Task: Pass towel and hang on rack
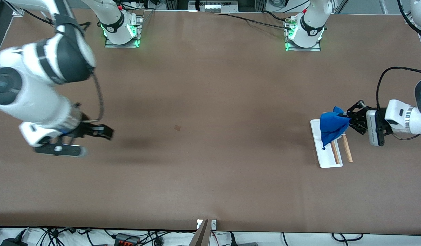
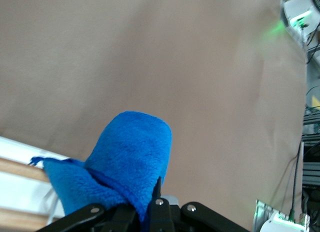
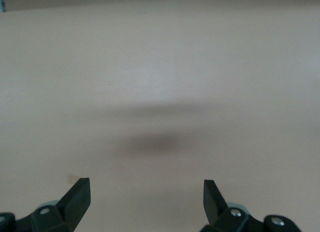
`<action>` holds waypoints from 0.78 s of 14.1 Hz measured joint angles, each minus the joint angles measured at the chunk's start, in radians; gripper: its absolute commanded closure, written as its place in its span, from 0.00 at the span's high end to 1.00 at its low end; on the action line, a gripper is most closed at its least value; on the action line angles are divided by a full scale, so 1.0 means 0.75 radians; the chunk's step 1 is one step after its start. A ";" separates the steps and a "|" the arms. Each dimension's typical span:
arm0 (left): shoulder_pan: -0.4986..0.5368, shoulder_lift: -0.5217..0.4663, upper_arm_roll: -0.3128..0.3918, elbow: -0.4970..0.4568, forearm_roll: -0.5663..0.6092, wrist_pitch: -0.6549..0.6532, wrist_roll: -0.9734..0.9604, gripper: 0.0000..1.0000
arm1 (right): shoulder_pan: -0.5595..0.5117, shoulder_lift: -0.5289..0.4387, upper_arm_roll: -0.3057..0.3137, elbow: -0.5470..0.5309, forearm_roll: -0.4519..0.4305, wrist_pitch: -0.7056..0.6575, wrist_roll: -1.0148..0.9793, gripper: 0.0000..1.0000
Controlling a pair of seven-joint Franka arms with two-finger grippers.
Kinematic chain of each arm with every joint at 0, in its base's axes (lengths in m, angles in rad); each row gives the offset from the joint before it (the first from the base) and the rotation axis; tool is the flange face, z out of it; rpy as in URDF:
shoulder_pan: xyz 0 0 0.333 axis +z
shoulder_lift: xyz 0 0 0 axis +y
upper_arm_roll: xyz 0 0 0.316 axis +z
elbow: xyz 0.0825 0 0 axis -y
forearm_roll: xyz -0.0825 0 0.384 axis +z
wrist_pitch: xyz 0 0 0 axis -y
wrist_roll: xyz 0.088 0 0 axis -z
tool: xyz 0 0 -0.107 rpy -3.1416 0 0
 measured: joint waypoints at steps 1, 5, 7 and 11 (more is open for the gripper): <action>0.003 0.001 0.000 0.023 0.019 -0.001 -0.002 0.01 | -0.015 -0.021 -0.040 -0.009 0.001 0.000 -0.058 1.00; 0.020 0.049 0.000 0.147 0.069 -0.068 -0.003 0.01 | -0.029 -0.091 -0.231 -0.024 0.132 -0.080 -0.120 1.00; 0.033 0.116 0.000 0.218 0.076 -0.094 0.022 0.01 | -0.035 -0.121 -0.303 -0.025 0.167 -0.118 -0.193 1.00; 0.070 0.231 0.000 0.262 0.076 -0.074 0.160 0.01 | -0.037 -0.181 -0.339 -0.051 0.170 -0.139 -0.320 1.00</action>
